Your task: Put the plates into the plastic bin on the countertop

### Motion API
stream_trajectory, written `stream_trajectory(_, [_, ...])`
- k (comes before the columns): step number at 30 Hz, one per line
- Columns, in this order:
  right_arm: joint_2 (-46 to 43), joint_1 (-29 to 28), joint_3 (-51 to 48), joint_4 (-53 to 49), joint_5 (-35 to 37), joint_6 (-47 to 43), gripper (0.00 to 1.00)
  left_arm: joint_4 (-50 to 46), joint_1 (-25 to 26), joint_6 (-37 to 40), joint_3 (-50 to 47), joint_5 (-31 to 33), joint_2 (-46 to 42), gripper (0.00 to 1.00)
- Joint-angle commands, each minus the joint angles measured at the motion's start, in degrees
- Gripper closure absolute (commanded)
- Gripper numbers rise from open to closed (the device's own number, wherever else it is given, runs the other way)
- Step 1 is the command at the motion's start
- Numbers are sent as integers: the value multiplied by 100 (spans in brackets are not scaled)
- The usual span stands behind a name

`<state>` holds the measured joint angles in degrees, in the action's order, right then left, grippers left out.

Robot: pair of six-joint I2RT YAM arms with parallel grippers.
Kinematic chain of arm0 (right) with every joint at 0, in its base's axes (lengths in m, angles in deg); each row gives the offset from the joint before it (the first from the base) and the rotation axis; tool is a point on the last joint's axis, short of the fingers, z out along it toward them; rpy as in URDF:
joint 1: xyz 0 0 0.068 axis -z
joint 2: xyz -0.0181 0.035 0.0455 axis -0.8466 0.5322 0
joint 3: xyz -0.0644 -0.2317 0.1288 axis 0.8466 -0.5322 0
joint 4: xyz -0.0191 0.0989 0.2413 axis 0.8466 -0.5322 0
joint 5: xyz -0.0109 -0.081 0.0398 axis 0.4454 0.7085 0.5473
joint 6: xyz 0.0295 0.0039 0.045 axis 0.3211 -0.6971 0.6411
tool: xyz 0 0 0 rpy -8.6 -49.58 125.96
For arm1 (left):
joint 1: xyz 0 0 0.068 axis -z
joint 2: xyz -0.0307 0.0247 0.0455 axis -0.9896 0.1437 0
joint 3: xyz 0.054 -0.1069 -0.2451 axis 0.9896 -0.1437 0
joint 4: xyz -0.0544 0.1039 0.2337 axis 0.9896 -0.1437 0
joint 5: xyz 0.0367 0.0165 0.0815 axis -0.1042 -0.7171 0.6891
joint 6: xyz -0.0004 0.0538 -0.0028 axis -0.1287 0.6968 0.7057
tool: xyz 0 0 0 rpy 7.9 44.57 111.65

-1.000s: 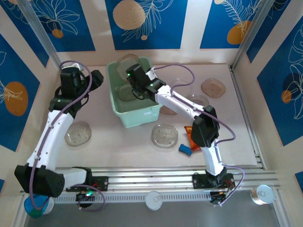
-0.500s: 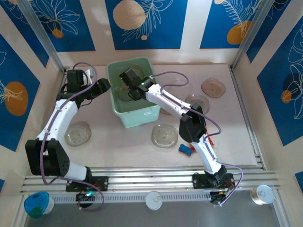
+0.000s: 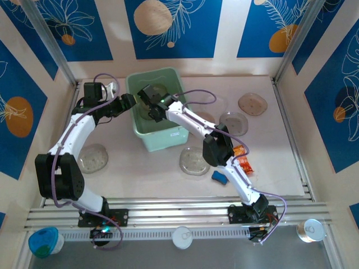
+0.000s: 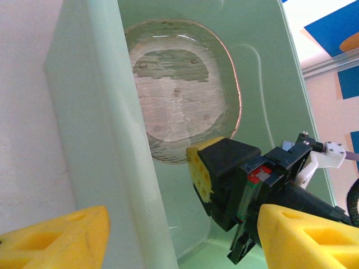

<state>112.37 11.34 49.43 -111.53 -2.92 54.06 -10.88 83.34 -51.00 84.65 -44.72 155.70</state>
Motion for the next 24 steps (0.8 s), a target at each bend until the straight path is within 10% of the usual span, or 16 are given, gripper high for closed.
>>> stream_trajectory(1, [185,9,150,-2,109,195,97,141,-59,64,-77,-207,-139,29])
stream_trajectory(24, [1247,111,937,323,72,444,90,-677,-125,570,-55,386,-495,28])
